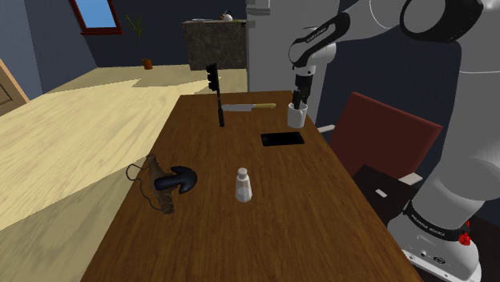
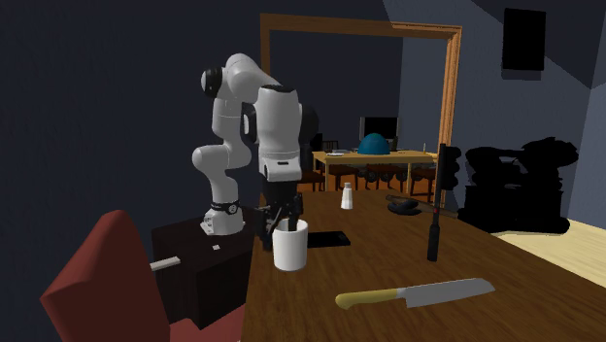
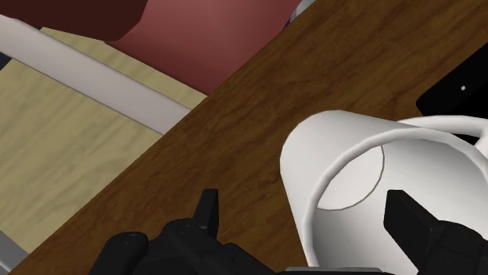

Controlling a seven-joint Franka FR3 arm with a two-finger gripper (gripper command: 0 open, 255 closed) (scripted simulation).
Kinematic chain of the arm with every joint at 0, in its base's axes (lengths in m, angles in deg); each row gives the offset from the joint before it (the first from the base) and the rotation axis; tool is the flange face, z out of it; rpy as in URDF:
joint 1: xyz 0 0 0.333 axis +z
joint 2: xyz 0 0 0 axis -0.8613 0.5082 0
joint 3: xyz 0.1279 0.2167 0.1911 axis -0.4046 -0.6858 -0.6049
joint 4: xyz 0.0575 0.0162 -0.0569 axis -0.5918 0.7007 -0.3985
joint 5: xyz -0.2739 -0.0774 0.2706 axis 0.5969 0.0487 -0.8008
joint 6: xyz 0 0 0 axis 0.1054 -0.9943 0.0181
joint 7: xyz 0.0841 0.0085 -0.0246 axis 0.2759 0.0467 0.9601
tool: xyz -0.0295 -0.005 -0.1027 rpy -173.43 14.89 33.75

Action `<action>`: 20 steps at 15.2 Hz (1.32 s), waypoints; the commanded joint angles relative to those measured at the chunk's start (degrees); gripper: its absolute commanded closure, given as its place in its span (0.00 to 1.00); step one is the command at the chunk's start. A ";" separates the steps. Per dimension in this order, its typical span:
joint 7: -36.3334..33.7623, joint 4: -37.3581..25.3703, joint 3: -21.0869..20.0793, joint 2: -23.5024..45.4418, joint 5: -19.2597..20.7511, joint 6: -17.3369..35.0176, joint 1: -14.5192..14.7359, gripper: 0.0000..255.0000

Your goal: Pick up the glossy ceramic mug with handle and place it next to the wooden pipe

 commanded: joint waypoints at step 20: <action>-0.21 -0.74 0.09 -0.75 0.26 -1.43 0.06 1.00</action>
